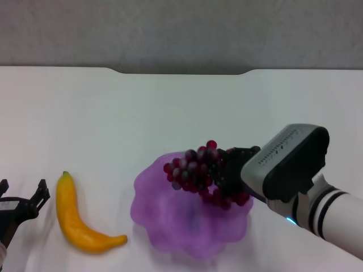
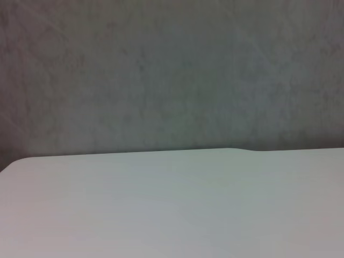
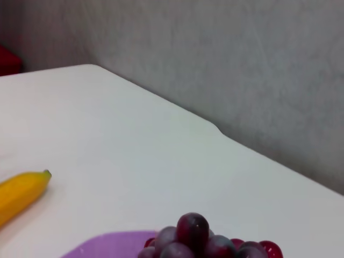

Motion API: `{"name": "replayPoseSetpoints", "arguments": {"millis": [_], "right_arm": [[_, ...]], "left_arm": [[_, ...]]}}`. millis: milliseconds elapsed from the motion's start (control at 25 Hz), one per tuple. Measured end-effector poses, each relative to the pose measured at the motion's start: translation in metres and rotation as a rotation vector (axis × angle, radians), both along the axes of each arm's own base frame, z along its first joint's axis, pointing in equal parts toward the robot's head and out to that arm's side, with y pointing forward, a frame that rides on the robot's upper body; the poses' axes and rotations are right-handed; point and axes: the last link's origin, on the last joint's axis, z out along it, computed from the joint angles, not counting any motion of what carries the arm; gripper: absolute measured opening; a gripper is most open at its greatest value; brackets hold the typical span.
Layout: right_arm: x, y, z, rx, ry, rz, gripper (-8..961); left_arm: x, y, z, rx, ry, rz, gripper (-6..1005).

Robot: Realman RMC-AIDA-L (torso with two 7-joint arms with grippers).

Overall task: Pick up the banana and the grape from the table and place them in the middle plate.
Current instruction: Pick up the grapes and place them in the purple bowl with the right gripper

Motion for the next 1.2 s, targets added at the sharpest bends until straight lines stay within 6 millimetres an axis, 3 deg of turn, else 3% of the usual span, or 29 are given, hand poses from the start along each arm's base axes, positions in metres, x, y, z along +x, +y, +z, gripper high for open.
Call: {"name": "replayPoseSetpoints", "arguments": {"millis": [440,760,960,1200], "right_arm": [[0.027,0.015,-0.01,-0.019,-0.002,-0.092,238],[0.019,0.019,-0.007,0.018,0.032,-0.037,421],[0.02,0.021,-0.003,0.04,0.047,-0.035,661],[0.022,0.013,0.014,0.156,0.115,0.038,782]], "left_arm": [[-0.001,-0.001,0.0,0.0,0.0,0.002,890],[-0.001,-0.001,0.0,0.0,-0.001,0.004,890],[-0.002,-0.002,0.0,0.0,-0.001,0.006,890],[-0.003,-0.004,0.0,0.001,-0.007,0.011,890]]}}
